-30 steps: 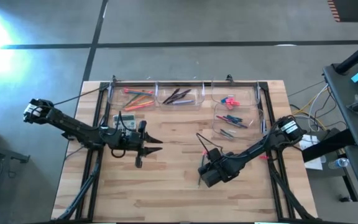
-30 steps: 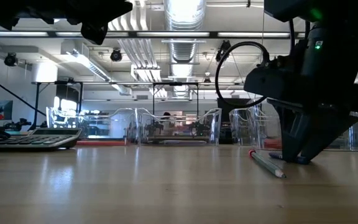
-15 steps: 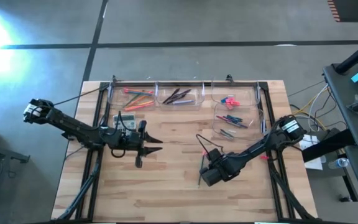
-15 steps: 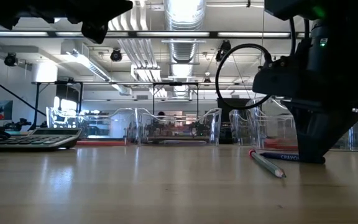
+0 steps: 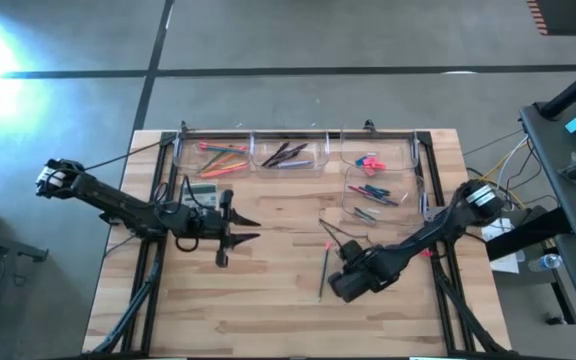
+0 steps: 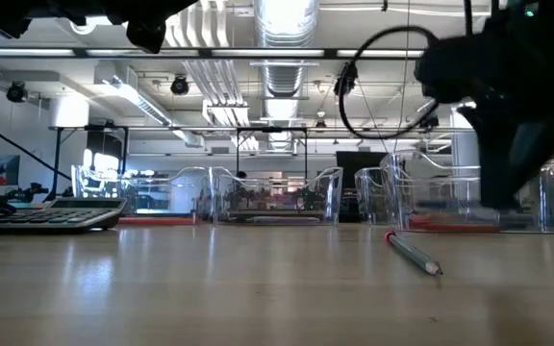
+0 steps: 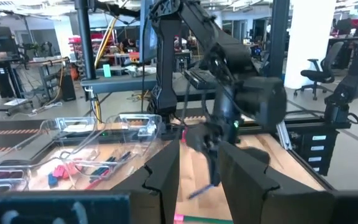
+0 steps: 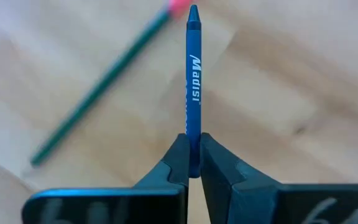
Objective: Sort crayons/erasers/pens/pencils in bins
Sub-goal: Put the blue crayon into the bottom transparent bin
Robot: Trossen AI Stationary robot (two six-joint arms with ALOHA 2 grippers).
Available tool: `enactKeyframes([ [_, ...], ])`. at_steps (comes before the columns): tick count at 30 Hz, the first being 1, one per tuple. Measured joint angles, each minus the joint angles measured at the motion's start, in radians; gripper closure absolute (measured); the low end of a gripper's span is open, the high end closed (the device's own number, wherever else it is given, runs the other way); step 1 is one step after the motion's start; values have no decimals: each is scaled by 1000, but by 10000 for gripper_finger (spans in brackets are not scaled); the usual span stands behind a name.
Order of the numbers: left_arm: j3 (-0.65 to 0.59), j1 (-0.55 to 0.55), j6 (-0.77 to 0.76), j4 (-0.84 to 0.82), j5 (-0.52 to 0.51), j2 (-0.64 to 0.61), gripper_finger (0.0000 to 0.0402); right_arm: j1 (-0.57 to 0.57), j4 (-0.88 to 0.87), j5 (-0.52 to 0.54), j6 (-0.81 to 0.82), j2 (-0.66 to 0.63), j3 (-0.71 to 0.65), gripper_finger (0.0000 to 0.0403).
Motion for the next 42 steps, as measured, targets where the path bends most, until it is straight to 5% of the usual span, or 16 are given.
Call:
enactKeyframes([
  [8,0,0,-1,-2,0,-15,307,1,-134,160,-22,-196,7,390],
  [18,0,0,-2,1,0,-14,307,-69,-559,290,106,-438,-21,390],
  [31,0,0,-1,6,0,-14,307,-140,-367,175,57,-638,-339,390],
  [42,0,0,-1,24,0,-13,307,-142,-325,227,101,-784,-464,390],
])
